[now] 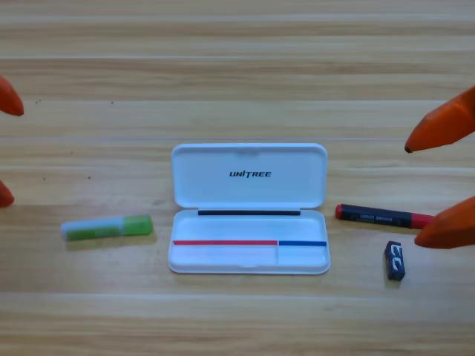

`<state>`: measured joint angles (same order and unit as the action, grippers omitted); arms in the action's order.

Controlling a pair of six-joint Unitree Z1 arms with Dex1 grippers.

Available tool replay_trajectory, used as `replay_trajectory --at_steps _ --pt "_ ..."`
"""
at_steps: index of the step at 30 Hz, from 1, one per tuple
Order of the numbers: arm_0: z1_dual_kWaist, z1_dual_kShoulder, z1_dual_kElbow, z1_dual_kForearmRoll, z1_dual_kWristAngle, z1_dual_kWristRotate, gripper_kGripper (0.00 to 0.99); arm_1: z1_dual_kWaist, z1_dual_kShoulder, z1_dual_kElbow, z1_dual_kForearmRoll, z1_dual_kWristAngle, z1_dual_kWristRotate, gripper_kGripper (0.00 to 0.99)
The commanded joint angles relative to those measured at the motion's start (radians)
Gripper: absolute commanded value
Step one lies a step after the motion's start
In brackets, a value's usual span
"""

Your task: Clean up eraser and pencils

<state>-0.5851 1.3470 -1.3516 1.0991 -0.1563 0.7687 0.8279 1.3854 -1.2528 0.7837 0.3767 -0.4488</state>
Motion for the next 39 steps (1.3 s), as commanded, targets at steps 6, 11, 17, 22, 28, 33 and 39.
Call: replay_trajectory --at_steps 6,11,17,22,28,33,39 --pt "-0.019 0.001 0.055 0.011 0.034 -0.005 0.98 0.031 0.029 0.029 -0.015 -0.03 0.024 0.983" --pt "-0.019 0.018 0.049 0.011 0.098 -0.002 0.98 0.031 0.015 0.044 -0.015 -0.032 0.048 0.983" --pt "0.013 0.187 -0.035 0.013 0.192 0.09 0.979 0.03 0.024 0.042 -0.017 -0.171 0.148 0.985" --pt "0.083 0.328 -0.133 0.013 0.216 0.162 0.979 0.014 0.095 -0.016 0.035 -0.361 0.36 0.983" --pt "0.097 0.474 -0.159 0.004 0.202 0.25 0.979 0.005 0.254 -0.036 0.037 -0.521 0.561 0.982" --pt "0.097 0.531 -0.112 -0.018 0.153 0.281 0.979 0.005 0.402 -0.03 0.037 -0.473 0.644 0.983" --pt "0.097 0.543 -0.003 -0.096 0.107 0.288 0.979 0.005 0.512 -0.034 0.035 -0.466 0.86 0.989"
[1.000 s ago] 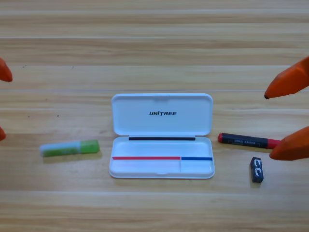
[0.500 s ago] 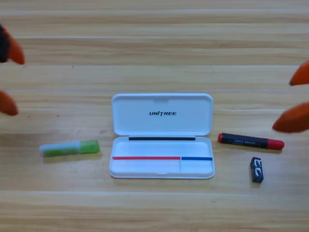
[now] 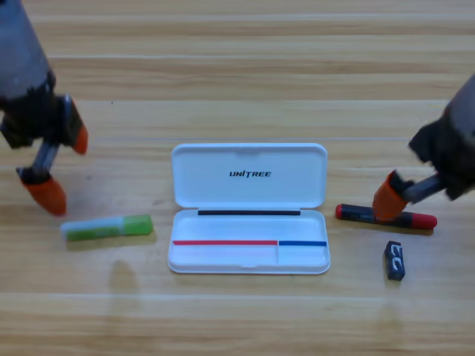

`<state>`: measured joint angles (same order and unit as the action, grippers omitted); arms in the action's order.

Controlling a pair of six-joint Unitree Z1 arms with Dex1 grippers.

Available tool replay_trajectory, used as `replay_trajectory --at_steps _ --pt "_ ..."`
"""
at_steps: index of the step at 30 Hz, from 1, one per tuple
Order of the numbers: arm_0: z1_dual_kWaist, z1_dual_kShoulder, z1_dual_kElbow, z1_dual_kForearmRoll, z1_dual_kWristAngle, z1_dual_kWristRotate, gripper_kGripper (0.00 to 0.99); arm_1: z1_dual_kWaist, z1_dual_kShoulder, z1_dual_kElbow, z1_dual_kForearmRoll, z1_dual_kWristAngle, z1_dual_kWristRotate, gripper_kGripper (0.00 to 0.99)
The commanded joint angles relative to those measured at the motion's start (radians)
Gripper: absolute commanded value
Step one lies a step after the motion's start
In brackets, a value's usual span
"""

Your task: Clean up eraser and pencils

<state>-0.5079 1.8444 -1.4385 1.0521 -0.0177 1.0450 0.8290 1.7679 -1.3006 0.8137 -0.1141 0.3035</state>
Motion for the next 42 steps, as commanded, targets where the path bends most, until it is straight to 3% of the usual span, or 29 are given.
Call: replay_trajectory --at_steps 1,8,14,24,30,33,39,42 --pt "0.02 0.045 0.096 -0.057 -0.038 0.012 0.979 0.004 0.143 0.014 0.005 0.024 0.143 0.988" --pt "0.02 0.041 0.147 -0.093 -0.082 0.009 0.977 -0.031 0.219 0.017 0.004 0.05 0.313 0.977" --pt "0.019 0.055 0.219 -0.184 -0.074 0.0 0.979 -0.071 0.268 0.02 -0.011 0.108 0.43 0.95" --pt "0.015 0.082 0.288 -0.27 -0.062 -0.036 0.976 -0.114 0.303 0.07 -0.057 0.134 0.503 0.92" --pt "0.015 0.116 0.288 -0.327 -0.036 -0.042 0.977 -0.114 0.32 0.076 -0.071 0.152 0.505 0.799" --pt "0.015 0.13 0.283 -0.343 -0.022 -0.042 0.977 -0.114 0.324 0.084 -0.083 0.162 0.497 0.643" --pt "0.015 0.136 0.299 -0.391 0.002 -0.054 0.977 -0.114 0.34 0.083 -0.1 0.16 0.485 0.038" --pt "0.011 0.136 0.316 -0.422 0.016 -0.066 0.976 -0.114 0.346 0.078 -0.105 0.157 0.462 0.0"
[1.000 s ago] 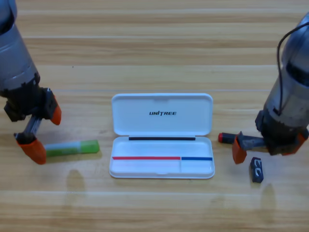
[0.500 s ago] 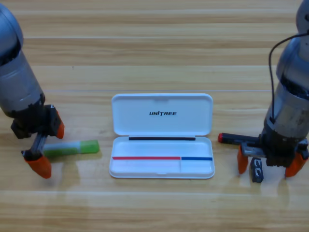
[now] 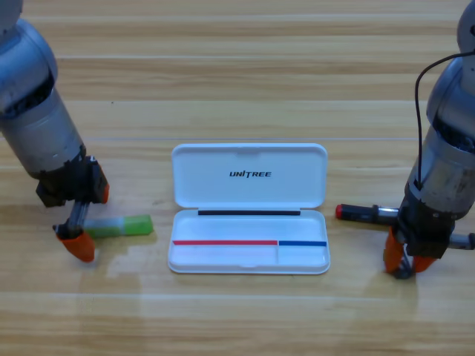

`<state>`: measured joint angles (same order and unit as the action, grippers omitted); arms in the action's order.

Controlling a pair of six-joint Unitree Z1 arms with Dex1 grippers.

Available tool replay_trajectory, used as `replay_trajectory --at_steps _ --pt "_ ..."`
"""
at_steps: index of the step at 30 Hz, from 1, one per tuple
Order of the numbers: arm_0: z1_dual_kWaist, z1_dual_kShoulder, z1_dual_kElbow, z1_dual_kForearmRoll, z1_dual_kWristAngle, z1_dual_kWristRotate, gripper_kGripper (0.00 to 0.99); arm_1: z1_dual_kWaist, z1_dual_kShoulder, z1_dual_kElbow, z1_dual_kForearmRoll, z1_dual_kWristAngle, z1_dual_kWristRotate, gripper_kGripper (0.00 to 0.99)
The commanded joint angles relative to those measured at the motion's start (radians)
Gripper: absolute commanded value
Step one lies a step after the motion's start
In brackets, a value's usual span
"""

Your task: Clean up eraser and pencils

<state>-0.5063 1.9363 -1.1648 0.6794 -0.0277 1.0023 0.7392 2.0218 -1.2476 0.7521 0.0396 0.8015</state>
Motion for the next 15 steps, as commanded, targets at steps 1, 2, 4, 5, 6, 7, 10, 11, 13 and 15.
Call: replay_trajectory --at_steps 1,2,4,5,6,7,10,11,13,15 --pt "0.008 0.04 0.053 -0.066 0.029 -0.03 0.976 -0.024 0.092 0.02 -0.045 -0.001 -0.064 0.0" --pt "0.006 0.04 0.06 -0.077 0.034 -0.033 0.976 -0.024 0.087 0.014 -0.043 -0.021 -0.09 0.0" --pt "0.0 0.04 0.077 -0.1 0.043 -0.045 0.974 -0.024 0.052 0.007 -0.03 -0.037 -0.188 0.0" --pt "-0.001 0.04 0.085 -0.109 0.045 -0.05 0.974 -0.024 0.023 -0.004 -0.014 -0.037 -0.285 0.0" --pt "-0.005 0.04 0.093 -0.12 0.048 -0.053 0.974 -0.018 -0.006 -0.024 0.013 -0.038 -0.406 0.0" --pt "-0.008 0.04 0.102 -0.13 0.052 -0.057 0.973 -0.006 -0.031 -0.055 0.058 -0.033 -0.522 0.0" --pt "-0.015 0.036 0.126 -0.164 0.054 -0.07 0.95 0.035 -0.063 -0.161 0.214 0.028 -0.938 0.0" --pt "-0.02 0.035 0.134 -0.176 0.055 -0.074 0.925 0.046 -0.064 -0.185 0.248 0.037 -1.035 0.0" --pt "-0.026 0.033 0.139 -0.185 0.055 -0.08 0.871 0.065 -0.055 -0.225 0.289 0.037 -1.196 0.0" --pt "-0.032 0.035 0.14 -0.192 0.057 -0.083 0.775 0.085 -0.034 -0.259 0.316 0.034 -1.315 0.0"
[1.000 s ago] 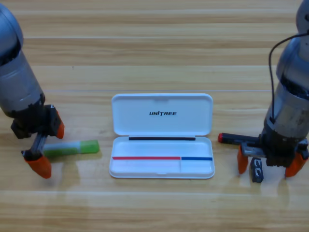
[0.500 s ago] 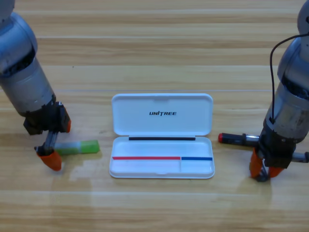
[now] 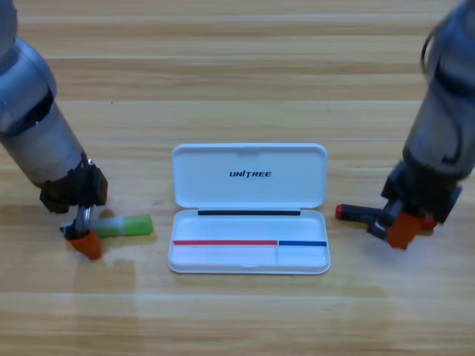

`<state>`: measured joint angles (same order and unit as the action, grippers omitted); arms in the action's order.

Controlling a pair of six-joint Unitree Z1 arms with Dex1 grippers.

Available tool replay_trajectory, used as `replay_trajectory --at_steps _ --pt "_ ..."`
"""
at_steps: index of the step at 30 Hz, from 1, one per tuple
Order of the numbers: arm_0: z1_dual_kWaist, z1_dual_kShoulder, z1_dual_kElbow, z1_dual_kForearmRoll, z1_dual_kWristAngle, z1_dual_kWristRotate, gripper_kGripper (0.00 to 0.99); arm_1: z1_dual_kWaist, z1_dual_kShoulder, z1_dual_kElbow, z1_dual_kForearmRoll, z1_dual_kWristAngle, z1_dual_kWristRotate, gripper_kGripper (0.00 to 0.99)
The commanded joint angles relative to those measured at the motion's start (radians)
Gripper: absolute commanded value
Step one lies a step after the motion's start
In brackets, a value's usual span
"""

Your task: Clean up eraser and pencils

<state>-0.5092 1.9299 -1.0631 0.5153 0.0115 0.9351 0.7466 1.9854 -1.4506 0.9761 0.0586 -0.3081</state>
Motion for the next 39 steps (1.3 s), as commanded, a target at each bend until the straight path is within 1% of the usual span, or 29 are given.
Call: replay_trajectory --at_steps 1,3,4,5,7,9,11,19,22,28,39 --pt "-0.031 0.043 0.038 -0.027 0.016 -0.016 0.709 0.089 0.015 -0.07 0.099 0.015 -0.25 0.0" --pt "-0.037 0.047 0.037 -0.027 0.018 -0.006 0.526 0.109 0.039 -0.093 0.102 0.01 -0.315 0.0" --pt "-0.04 0.047 0.038 -0.029 0.018 0.004 0.408 0.122 0.052 -0.103 0.102 0.009 -0.345 0.0" --pt "-0.043 0.049 0.037 -0.029 0.018 0.013 0.258 0.131 0.062 -0.117 0.102 0.003 -0.362 0.0" --pt "-0.051 0.047 0.032 -0.027 0.025 0.016 0.0 0.154 0.082 -0.142 0.102 -0.005 -0.398 0.0" --pt "-0.052 0.038 0.028 -0.02 0.03 0.014 0.0 0.171 0.098 -0.166 0.102 -0.008 -0.416 0.0" --pt "-0.052 0.02 0.009 0.011 0.035 0.014 0.0 0.183 0.116 -0.191 0.102 -0.008 -0.425 0.0" --pt "-0.055 -0.081 -0.193 0.285 0.054 0.011 0.0 0.186 0.208 -0.272 0.102 -0.019 -0.428 0.0" --pt "-0.055 -0.121 -0.236 0.344 0.058 0.01 0.0 0.186 0.236 -0.295 0.102 -0.034 -0.427 0.0" --pt "-0.057 -0.155 -0.25 0.384 0.058 0.007 0.0 0.175 0.263 -0.32 0.101 -0.077 -0.427 0.0" --pt "-0.081 -0.155 -0.256 0.397 0.054 -0.013 0.0 0.169 0.276 -0.317 0.096 -0.066 -0.427 0.0"
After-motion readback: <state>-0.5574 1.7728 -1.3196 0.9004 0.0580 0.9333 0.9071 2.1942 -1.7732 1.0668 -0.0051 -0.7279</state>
